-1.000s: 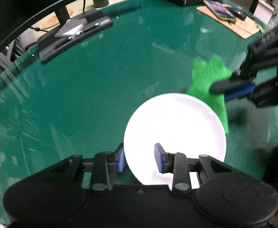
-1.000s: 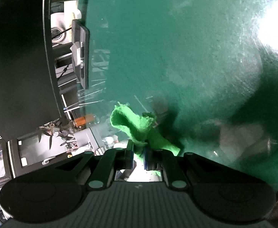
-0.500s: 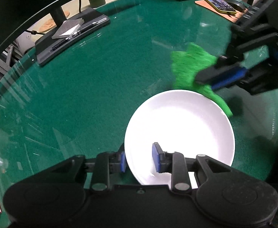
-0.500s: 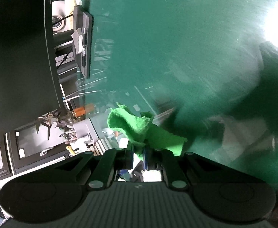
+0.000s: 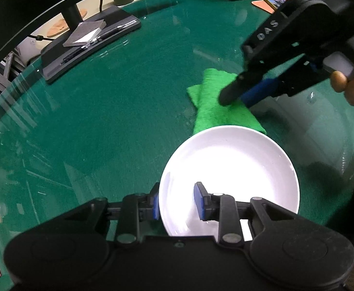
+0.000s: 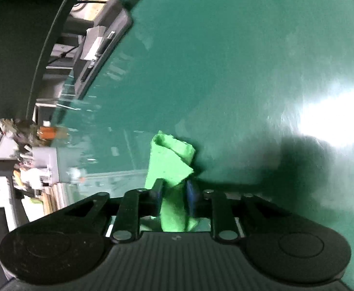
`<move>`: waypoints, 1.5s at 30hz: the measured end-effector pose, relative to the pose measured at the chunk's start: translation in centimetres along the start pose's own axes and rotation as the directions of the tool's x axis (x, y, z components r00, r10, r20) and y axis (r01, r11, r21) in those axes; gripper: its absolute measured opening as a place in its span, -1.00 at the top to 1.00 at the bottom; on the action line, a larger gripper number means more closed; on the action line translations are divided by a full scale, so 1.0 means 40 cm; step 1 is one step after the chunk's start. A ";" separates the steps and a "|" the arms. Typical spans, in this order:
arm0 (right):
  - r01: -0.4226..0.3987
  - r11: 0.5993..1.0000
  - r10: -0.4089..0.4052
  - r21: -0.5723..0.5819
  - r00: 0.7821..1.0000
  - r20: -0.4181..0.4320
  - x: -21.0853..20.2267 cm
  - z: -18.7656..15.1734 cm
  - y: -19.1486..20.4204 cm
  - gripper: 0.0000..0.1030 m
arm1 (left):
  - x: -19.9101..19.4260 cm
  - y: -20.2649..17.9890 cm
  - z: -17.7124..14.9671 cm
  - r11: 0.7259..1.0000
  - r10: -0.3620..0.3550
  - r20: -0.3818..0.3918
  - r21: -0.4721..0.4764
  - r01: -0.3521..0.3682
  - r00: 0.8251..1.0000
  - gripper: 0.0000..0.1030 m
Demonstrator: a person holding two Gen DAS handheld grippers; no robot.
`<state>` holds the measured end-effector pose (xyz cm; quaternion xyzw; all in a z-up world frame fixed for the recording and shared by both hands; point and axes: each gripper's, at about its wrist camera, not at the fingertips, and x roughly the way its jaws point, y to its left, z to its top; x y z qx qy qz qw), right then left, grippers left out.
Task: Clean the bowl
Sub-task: 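Hold the white bowl with the left gripper while the right gripper rubs the green cloth along its rim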
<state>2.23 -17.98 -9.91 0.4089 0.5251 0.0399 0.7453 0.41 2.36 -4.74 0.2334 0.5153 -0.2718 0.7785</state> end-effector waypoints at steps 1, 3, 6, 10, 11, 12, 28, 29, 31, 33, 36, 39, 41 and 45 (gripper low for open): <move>0.007 0.999 -0.007 -0.040 1.000 0.008 0.007 0.002 0.021 0.42 | 0.000 0.001 0.001 1.000 -0.002 -0.001 0.001 0.002 1.000 0.45; 0.014 0.995 -0.012 -0.097 1.000 0.015 0.015 0.002 0.047 0.18 | 0.000 0.002 0.002 1.000 -0.003 -0.001 0.002 0.003 1.000 0.45; 0.061 0.971 -0.052 -0.231 0.998 0.044 0.034 0.010 0.101 0.09 | 0.001 0.005 0.002 1.000 -0.005 0.001 -0.001 0.005 1.000 0.42; 0.103 0.928 -0.099 -0.359 0.995 0.029 0.071 0.011 0.140 0.86 | 0.001 0.010 0.002 1.000 -0.011 0.004 -0.006 0.011 1.000 0.40; 0.075 0.943 -0.078 -0.325 0.997 0.004 0.072 0.018 0.130 0.85 | 0.001 0.010 0.002 1.000 -0.011 0.006 -0.006 0.011 1.000 0.40; 0.048 0.956 -0.056 -0.290 0.998 -0.020 0.074 0.025 0.119 0.85 | 0.001 0.011 0.003 1.000 -0.011 0.007 -0.005 0.011 1.000 0.40; -0.257 0.870 0.347 0.420 0.925 -0.153 0.018 -0.028 -0.137 0.84 | 0.014 0.010 0.025 0.999 -0.013 0.004 0.042 0.013 1.000 0.40; -0.264 0.872 0.352 0.411 0.923 -0.153 0.032 -0.017 -0.121 0.84 | 0.014 0.009 0.025 0.999 -0.010 0.003 0.039 0.010 1.000 0.40; -0.285 0.874 0.370 0.393 0.915 -0.160 0.050 -0.005 -0.096 0.84 | 0.013 0.009 0.026 0.999 -0.008 0.001 0.036 0.008 1.000 0.40; -0.299 0.876 0.382 0.378 0.910 -0.164 0.063 0.000 -0.077 0.84 | 0.013 0.009 0.026 0.999 -0.007 -0.001 0.035 0.007 1.000 0.39; -0.304 0.882 0.380 0.361 0.911 -0.162 0.053 -0.007 -0.075 0.84 | 0.014 0.008 0.029 0.999 -0.018 -0.003 0.049 0.018 1.000 0.36; -0.279 0.878 0.364 0.389 0.917 -0.165 0.012 -0.025 -0.126 0.84 | 0.014 0.007 0.032 0.998 -0.020 -0.002 0.059 0.020 1.000 0.35; -0.269 0.876 0.361 0.401 0.916 -0.174 0.001 -0.034 -0.142 0.84 | 0.015 0.006 0.033 0.998 -0.020 -0.001 0.064 0.020 1.000 0.35; -0.260 0.872 0.355 0.415 0.920 -0.169 0.004 -0.039 -0.144 0.81 | 0.014 -0.001 0.035 0.998 -0.009 -0.003 0.069 0.010 1.000 0.33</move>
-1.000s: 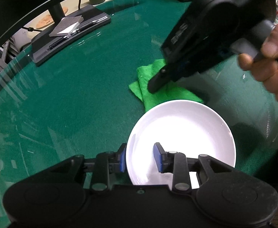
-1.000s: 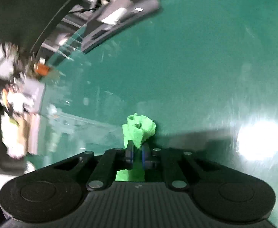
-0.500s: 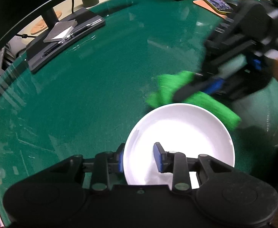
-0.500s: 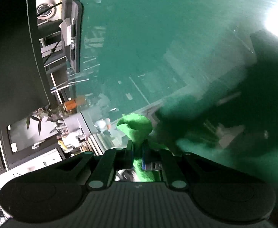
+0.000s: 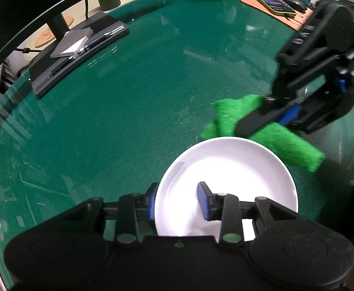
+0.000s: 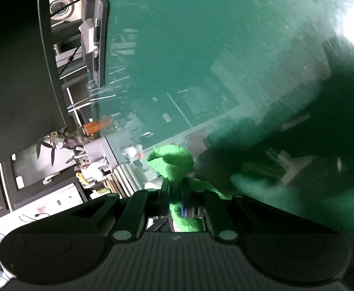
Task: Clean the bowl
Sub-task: 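Hold the white bowl with the left gripper while the right gripper rubs the green cloth along its rim, then hold the bowl with the left gripper while the right gripper presses the cloth along the rim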
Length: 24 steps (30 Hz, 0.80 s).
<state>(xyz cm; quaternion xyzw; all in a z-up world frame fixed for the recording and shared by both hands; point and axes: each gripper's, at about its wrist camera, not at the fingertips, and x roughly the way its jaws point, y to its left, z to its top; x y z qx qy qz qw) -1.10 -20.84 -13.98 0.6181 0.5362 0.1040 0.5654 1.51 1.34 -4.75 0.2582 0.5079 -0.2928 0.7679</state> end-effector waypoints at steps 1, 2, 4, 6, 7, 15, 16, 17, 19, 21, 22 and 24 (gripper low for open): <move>0.001 1.000 -0.001 -0.004 1.000 0.004 0.012 0.005 0.007 0.81 | -0.001 -0.002 0.001 1.000 0.004 -0.001 0.001 -0.004 1.000 0.33; 0.002 1.000 -0.002 -0.009 1.000 0.008 0.025 0.010 0.015 0.81 | -0.001 -0.003 0.001 1.000 0.008 -0.002 0.001 -0.008 1.000 0.33; -0.010 1.000 0.009 -0.028 1.000 -0.005 0.069 0.024 0.042 0.81 | -0.002 -0.005 0.001 1.000 0.016 -0.003 0.001 -0.016 1.000 0.32; -0.008 0.998 0.007 -0.060 1.000 -0.016 0.092 0.027 0.064 0.82 | -0.003 -0.004 0.002 1.000 0.017 -0.005 0.000 -0.017 1.000 0.32; -0.004 0.996 0.002 -0.085 1.000 -0.021 0.102 0.026 0.076 0.82 | -0.002 -0.004 0.002 1.000 0.016 -0.005 0.000 -0.016 1.000 0.32; 0.022 0.999 -0.023 -0.038 1.000 -0.013 -0.010 0.014 0.008 0.83 | -0.001 -0.006 0.009 0.999 -0.004 0.003 0.041 0.004 1.000 0.28; 0.020 1.000 -0.020 -0.024 1.000 -0.014 -0.016 0.010 0.000 0.83 | 0.000 -0.007 0.010 0.999 -0.005 0.004 0.045 0.005 1.000 0.28; 0.018 1.000 -0.018 -0.010 1.000 -0.016 -0.022 0.007 -0.008 0.83 | 0.000 -0.008 0.011 0.999 -0.006 0.004 0.047 0.006 1.000 0.27; 0.016 1.000 -0.016 -0.015 1.000 -0.006 -0.006 0.012 0.003 0.82 | 0.000 -0.009 0.012 0.999 -0.005 0.002 0.048 0.005 1.000 0.27; 0.014 1.000 -0.014 -0.025 1.000 0.008 0.022 0.021 0.021 0.82 | 0.000 -0.011 0.013 0.999 -0.002 0.001 0.046 0.002 1.000 0.26; 0.005 0.999 -0.005 -0.040 1.000 0.000 0.048 0.030 0.037 0.82 | 0.000 -0.011 0.013 0.999 -0.001 0.001 0.044 0.001 1.000 0.26; -0.001 0.998 0.000 -0.057 1.000 -0.017 0.080 0.038 0.061 0.82 | -0.001 -0.010 0.012 0.999 0.000 0.001 0.041 0.000 1.000 0.26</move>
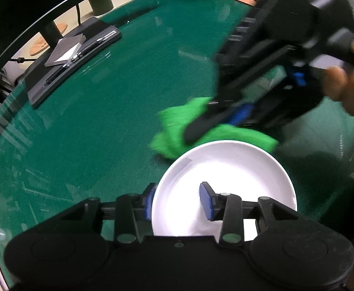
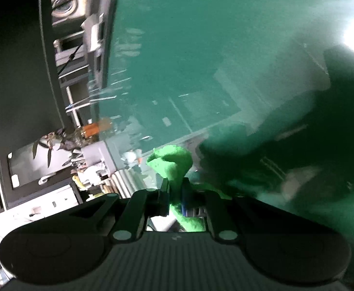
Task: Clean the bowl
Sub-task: 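Hold the bowl with the left gripper while the right gripper presses the cloth along the rim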
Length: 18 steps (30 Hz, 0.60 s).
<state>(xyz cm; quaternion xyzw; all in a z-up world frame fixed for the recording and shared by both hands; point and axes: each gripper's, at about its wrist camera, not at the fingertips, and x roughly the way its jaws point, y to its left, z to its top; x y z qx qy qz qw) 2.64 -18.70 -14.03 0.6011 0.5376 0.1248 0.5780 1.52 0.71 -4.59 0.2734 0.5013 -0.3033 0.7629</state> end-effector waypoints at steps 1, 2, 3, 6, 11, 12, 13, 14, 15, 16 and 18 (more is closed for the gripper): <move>0.000 1.000 0.000 -0.013 1.000 -0.006 0.009 0.001 0.009 0.82 | 0.000 0.000 0.001 1.000 -0.001 0.000 0.000 0.001 1.000 0.26; 0.000 1.000 0.000 -0.026 1.000 -0.011 0.017 0.002 0.018 0.82 | 0.000 0.000 0.002 1.000 -0.003 -0.001 0.002 0.003 1.000 0.26; 0.000 0.999 -0.001 -0.039 1.000 -0.017 0.026 0.002 0.027 0.82 | 0.000 0.000 0.003 1.000 -0.006 -0.001 0.004 0.006 1.000 0.25; -0.013 0.999 0.013 -0.031 1.000 -0.011 0.003 -0.002 0.012 0.83 | 0.002 -0.004 0.010 0.999 -0.021 -0.003 0.025 0.021 1.000 0.22; 0.008 0.999 -0.008 0.033 1.000 -0.011 -0.093 -0.023 -0.058 0.82 | 0.008 -0.006 0.019 0.998 -0.038 0.001 0.050 0.038 0.999 0.19; 0.007 0.999 -0.007 0.038 1.000 -0.011 -0.095 -0.024 -0.060 0.82 | 0.008 -0.006 0.020 0.998 -0.040 0.000 0.052 0.040 0.999 0.18; 0.004 0.999 -0.003 0.045 1.000 -0.008 -0.094 -0.026 -0.064 0.81 | 0.009 -0.007 0.020 0.998 -0.041 -0.001 0.052 0.041 0.999 0.18; 0.007 0.999 -0.007 0.046 1.000 -0.003 -0.086 -0.023 -0.061 0.81 | 0.009 -0.008 0.021 0.998 -0.041 -0.002 0.052 0.041 0.999 0.17; 0.010 0.999 -0.010 0.046 1.000 0.002 -0.078 -0.020 -0.057 0.80 | 0.009 -0.009 0.021 0.998 -0.039 -0.003 0.051 0.039 0.999 0.17; 0.011 0.999 -0.011 0.038 1.000 0.005 -0.063 -0.015 -0.048 0.80 | 0.010 -0.009 0.021 0.998 -0.037 -0.003 0.048 0.037 0.999 0.17; 0.005 1.000 -0.005 0.018 1.000 0.003 -0.027 -0.002 -0.023 0.80 | 0.009 -0.010 0.021 0.999 -0.033 -0.004 0.043 0.033 0.999 0.17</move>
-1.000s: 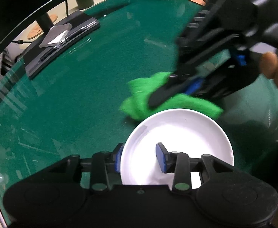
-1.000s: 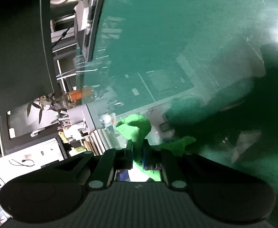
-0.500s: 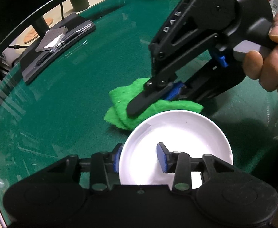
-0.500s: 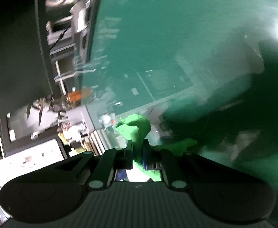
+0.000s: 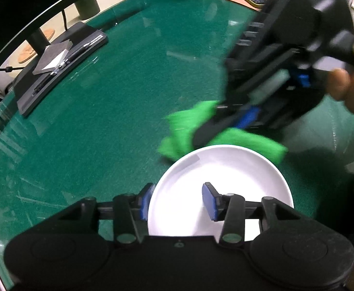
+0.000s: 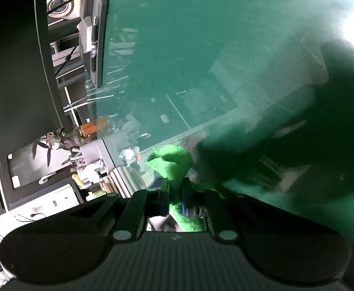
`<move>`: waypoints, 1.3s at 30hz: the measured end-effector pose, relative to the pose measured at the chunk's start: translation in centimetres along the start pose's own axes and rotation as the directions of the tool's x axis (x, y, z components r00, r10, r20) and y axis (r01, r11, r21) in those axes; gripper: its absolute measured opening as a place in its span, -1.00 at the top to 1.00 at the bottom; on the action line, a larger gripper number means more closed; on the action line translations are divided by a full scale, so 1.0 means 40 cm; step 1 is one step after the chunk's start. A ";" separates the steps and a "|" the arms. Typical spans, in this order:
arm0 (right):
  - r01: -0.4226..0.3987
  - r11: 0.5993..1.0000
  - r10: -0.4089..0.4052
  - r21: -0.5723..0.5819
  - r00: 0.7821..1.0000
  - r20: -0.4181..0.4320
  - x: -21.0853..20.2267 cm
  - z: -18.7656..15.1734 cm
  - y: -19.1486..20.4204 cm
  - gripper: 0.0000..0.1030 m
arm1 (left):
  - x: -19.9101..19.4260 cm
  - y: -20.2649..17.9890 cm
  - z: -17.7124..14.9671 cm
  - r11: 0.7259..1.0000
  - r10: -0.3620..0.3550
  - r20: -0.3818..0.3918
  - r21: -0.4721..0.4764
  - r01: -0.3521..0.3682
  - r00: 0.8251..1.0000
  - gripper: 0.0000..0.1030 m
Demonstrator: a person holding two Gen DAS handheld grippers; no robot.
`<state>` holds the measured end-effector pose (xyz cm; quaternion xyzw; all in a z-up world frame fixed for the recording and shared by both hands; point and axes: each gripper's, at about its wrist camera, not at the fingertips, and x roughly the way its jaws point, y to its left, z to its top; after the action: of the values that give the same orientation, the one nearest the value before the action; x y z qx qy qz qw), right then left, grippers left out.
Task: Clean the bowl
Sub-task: 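Hold the bowl with the left gripper while the right gripper presses the cloth along the rim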
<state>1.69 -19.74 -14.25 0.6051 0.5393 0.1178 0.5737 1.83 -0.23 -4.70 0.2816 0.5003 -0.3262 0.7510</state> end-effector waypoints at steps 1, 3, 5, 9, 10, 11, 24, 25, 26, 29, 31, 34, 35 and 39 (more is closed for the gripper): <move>-0.006 1.000 0.006 -0.011 1.000 -0.009 0.020 0.005 0.016 0.80 | 0.000 -0.001 0.000 1.000 0.002 -0.001 -0.003 -0.002 1.000 0.17; -0.016 0.999 0.016 -0.031 1.000 -0.016 0.030 0.005 0.030 0.80 | -0.001 0.000 -0.001 1.000 0.000 0.000 -0.005 0.000 1.000 0.16; -0.025 0.999 0.025 -0.041 1.000 -0.018 0.031 0.004 0.037 0.80 | -0.001 -0.001 0.001 1.000 -0.008 -0.002 0.003 0.008 1.000 0.15; -0.037 0.999 0.037 -0.013 0.999 0.003 -0.040 -0.010 0.000 0.80 | 0.000 -0.003 0.006 1.000 -0.013 -0.001 0.016 0.013 1.000 0.15; -0.033 0.999 0.033 -0.008 0.999 0.000 -0.055 -0.016 -0.009 0.80 | 0.000 -0.003 0.007 1.000 -0.014 0.000 0.019 0.014 1.000 0.15; -0.030 1.000 0.030 -0.002 1.000 -0.003 -0.070 -0.021 -0.017 0.80 | 0.000 -0.004 0.008 1.000 -0.015 0.001 0.021 0.015 1.000 0.14; -0.033 0.999 0.033 -0.038 0.999 -0.006 -0.003 -0.004 0.015 0.78 | 0.000 -0.016 0.012 1.000 -0.004 -0.006 0.014 0.005 1.000 0.08; -0.030 0.999 0.030 -0.036 1.000 -0.002 -0.017 -0.008 0.008 0.78 | 0.000 -0.017 0.013 1.000 -0.006 -0.005 0.019 0.006 1.000 0.08; -0.025 0.999 0.025 -0.034 1.000 0.000 -0.029 -0.011 0.002 0.78 | -0.001 -0.018 0.013 1.000 -0.008 -0.004 0.021 0.008 1.000 0.08; -0.001 1.000 0.001 0.020 1.000 -0.016 -0.086 -0.038 -0.052 0.78 | -0.001 -0.019 0.016 1.000 -0.012 -0.002 0.025 0.012 1.000 0.07; -0.008 0.999 0.008 0.042 1.000 -0.008 -0.088 -0.045 -0.062 0.78 | -0.002 -0.022 0.017 1.000 -0.011 -0.003 0.028 0.011 1.000 0.07; -0.001 1.000 0.000 0.031 1.000 0.017 -0.053 -0.029 -0.040 0.77 | -0.003 -0.025 0.017 1.000 -0.005 -0.005 0.027 0.005 1.000 0.07; -0.006 1.000 0.006 0.025 1.000 0.015 -0.040 -0.023 -0.031 0.77 | -0.003 -0.026 0.016 1.000 -0.003 -0.005 0.025 0.003 1.000 0.07; -0.039 0.999 0.039 0.011 0.999 -0.002 0.003 -0.004 0.003 0.77 | -0.004 -0.027 0.015 1.000 -0.001 -0.004 0.019 0.001 1.000 0.07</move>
<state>1.69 -19.51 -14.14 0.6186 0.5285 0.1266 0.5675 1.30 -1.33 -4.44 0.2891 0.4989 -0.3309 0.7471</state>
